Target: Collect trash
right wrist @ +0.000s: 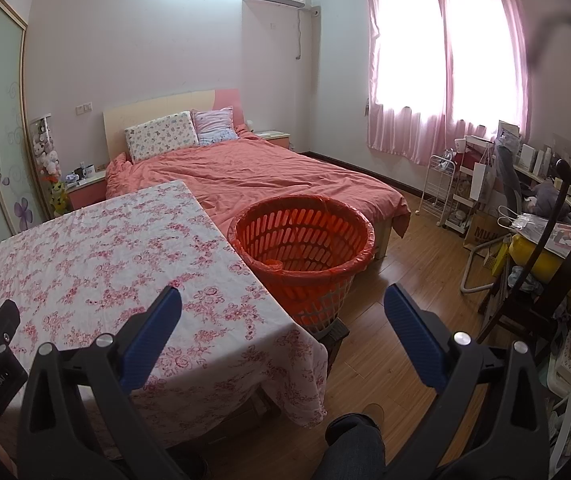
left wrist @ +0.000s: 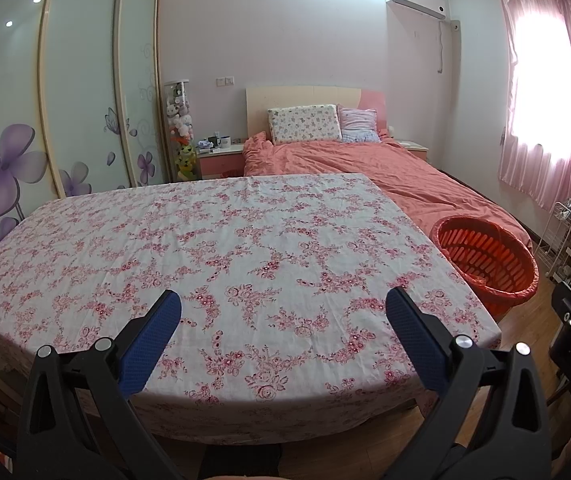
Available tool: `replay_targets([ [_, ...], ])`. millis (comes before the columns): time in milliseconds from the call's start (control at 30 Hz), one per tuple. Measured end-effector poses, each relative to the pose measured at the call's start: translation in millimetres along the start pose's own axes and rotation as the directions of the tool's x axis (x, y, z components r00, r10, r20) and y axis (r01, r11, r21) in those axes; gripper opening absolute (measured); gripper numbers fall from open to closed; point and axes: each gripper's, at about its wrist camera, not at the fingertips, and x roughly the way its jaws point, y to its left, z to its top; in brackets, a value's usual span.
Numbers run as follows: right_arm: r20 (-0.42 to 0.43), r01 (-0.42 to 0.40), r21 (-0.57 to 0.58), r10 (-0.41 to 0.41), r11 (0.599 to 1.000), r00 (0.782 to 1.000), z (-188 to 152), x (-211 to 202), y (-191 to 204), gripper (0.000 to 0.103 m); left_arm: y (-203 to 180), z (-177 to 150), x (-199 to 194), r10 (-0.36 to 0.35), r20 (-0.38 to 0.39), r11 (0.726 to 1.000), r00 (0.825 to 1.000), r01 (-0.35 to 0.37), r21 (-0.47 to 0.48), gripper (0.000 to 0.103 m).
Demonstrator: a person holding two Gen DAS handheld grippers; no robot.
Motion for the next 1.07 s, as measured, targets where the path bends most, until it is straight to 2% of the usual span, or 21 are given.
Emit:
replay_targets([
  [1067, 0.0, 0.0, -0.003, 0.0, 1.0, 1.0, 0.6, 1.1, 1.3, 0.099, 4.0, -2.9, -0.4, -0.003, -0.008, 1.0, 1.0, 0.003, -0.004, 0.101],
])
